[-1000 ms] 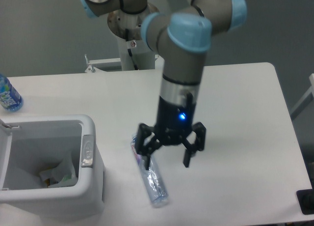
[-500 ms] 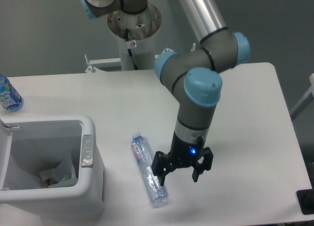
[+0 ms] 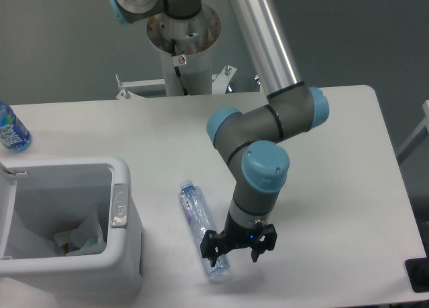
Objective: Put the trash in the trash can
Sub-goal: 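Move the open gripper back and lower it over the plastic bottle, then close the gripper around the bottle's end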
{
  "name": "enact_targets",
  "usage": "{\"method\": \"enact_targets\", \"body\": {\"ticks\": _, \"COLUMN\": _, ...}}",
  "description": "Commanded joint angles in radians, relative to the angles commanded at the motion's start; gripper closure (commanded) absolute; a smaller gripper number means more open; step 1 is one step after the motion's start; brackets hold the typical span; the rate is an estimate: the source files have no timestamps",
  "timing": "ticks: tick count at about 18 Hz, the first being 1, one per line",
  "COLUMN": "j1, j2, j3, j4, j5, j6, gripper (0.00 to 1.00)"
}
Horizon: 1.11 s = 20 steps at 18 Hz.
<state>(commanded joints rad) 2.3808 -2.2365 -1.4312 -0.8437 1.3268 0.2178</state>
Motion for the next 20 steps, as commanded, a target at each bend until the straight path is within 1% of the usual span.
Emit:
{"method": "enact_targets", "body": {"ticks": 2, "j1": -0.026, "j2": -0.008, "j3": -0.003, "j4": 0.0, "j5": 0.025, "j6": 0.002, "gripper": 0.0}}
{"method": "enact_targets", "body": {"ticks": 6, "j1": -0.051, "j2": -0.032, "j3": -0.002, "j4": 0.002, "j5": 0.068, "j6": 0.002, "gripper": 0.0}}
{"method": "enact_targets", "body": {"ticks": 11, "j1": -0.069, "j2": -0.049, "j3": -0.006, "j4": 0.002, "j5": 0.1, "j6": 0.0, "gripper": 0.0}}
{"method": "enact_targets", "body": {"ticks": 15, "j1": -0.069, "j2": -0.057, "j3": -0.005, "j4": 0.002, "j5": 0.112, "j6": 0.0, "gripper": 0.0}}
{"method": "enact_targets", "body": {"ticks": 16, "j1": -0.069, "j2": -0.057, "j3": -0.006, "j4": 0.0, "j5": 0.12, "j6": 0.0, "gripper": 0.08}}
{"method": "enact_targets", "body": {"ticks": 17, "j1": -0.071, "j2": -0.055, "j3": -0.009, "j4": 0.002, "j5": 0.123, "j6": -0.002, "gripper": 0.24}}
{"method": "enact_targets", "body": {"ticks": 18, "j1": -0.071, "j2": -0.052, "j3": -0.011, "j4": 0.002, "j5": 0.123, "j6": -0.002, "gripper": 0.3}}
{"method": "enact_targets", "body": {"ticks": 20, "j1": -0.071, "j2": -0.049, "j3": -0.011, "j4": 0.002, "j5": 0.123, "j6": 0.0, "gripper": 0.32}}
